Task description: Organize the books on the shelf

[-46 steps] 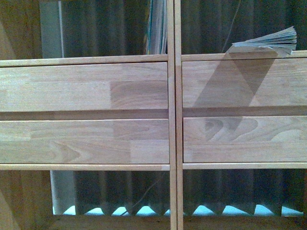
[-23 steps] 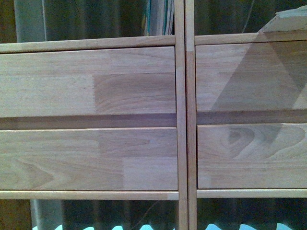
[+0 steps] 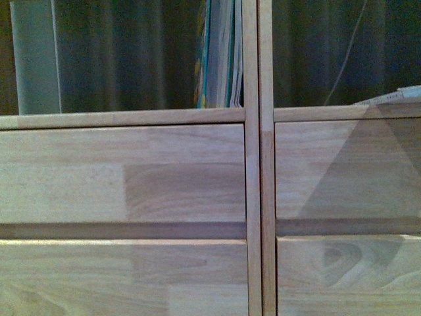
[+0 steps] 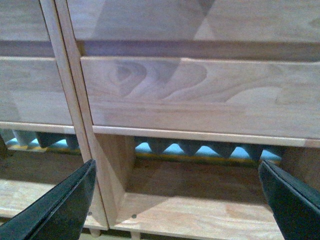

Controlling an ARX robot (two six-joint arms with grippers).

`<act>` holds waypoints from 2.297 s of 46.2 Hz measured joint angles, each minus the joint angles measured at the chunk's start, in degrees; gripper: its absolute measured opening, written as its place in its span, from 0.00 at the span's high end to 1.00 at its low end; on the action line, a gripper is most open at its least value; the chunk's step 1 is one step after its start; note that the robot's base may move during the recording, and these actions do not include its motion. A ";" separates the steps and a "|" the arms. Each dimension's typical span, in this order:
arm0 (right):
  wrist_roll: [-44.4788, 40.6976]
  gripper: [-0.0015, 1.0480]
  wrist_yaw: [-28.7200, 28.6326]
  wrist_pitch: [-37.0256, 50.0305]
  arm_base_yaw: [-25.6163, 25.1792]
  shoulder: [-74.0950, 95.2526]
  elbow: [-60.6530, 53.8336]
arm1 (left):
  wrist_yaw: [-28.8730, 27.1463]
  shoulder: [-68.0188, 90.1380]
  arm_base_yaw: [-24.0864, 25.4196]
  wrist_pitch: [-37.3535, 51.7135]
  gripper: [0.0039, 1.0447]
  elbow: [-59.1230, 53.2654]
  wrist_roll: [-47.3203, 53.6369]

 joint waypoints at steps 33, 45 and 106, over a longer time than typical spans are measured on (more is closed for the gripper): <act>25.27 0.07 -14.82 18.58 -0.63 39.28 17.59 | 0.02 0.00 0.00 0.00 0.07 0.00 0.15; 43.54 0.07 -14.16 25.42 -0.74 57.70 28.83 | 0.02 0.00 0.00 0.00 0.07 0.00 0.15; 75.14 0.93 -11.08 33.24 -7.85 74.90 44.87 | 0.02 0.00 0.00 0.00 0.07 0.00 0.15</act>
